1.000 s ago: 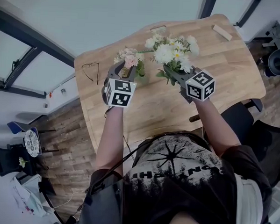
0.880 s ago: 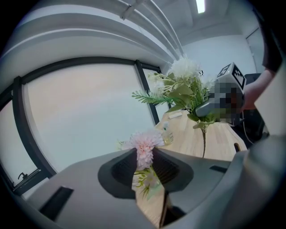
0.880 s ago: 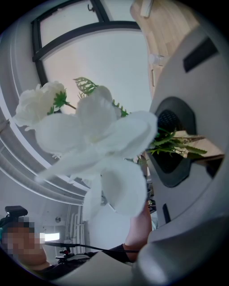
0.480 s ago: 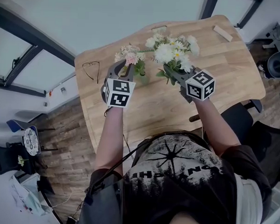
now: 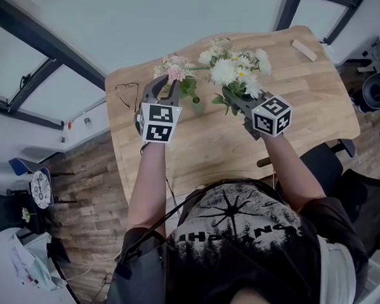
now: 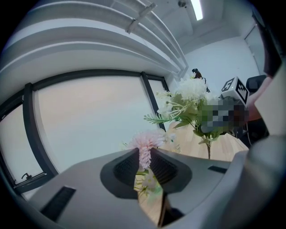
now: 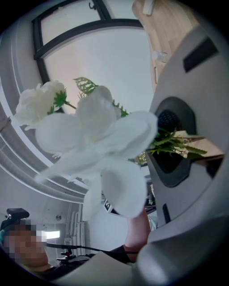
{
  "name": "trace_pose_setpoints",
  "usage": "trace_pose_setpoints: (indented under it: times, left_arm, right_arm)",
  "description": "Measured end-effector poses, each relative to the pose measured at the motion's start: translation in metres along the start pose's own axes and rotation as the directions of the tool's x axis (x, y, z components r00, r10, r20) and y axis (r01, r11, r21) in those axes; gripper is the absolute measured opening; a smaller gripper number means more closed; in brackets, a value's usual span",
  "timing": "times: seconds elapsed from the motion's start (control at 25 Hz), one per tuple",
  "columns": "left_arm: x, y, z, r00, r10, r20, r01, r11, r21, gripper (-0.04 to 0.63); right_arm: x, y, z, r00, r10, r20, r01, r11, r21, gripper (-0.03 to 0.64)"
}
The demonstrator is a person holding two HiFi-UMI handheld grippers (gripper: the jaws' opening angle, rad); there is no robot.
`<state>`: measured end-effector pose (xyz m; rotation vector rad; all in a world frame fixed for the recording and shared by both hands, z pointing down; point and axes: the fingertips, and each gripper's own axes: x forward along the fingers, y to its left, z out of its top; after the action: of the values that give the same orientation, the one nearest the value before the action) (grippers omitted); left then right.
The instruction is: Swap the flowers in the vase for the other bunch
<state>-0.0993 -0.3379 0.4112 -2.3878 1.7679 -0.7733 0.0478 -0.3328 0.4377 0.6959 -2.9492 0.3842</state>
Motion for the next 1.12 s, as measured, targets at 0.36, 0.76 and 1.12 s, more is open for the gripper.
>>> trace_pose_setpoints:
  times: [0.36,0.76,1.12]
  left_arm:
    - [-0.021,0.020,0.025,0.996,0.055,0.063,-0.053,0.998,-0.026,0.086]
    - [-0.052,0.043,0.055,0.984,0.113,0.135,-0.111,0.994,-0.023,0.086]
    - [-0.081,0.069,0.040,0.983,0.140,0.115,-0.139,0.990,-0.019,0.086]
  right_arm:
    - [0.001,0.009,0.015,1.000,0.022,0.018,-0.021,1.000,-0.022,0.069]
    - [0.006,0.024,0.029,0.998,0.044,0.040,-0.043,0.998,-0.042,0.069]
    - [0.027,0.046,0.034,0.998,0.064,0.026,-0.063,0.997,-0.040,0.069]
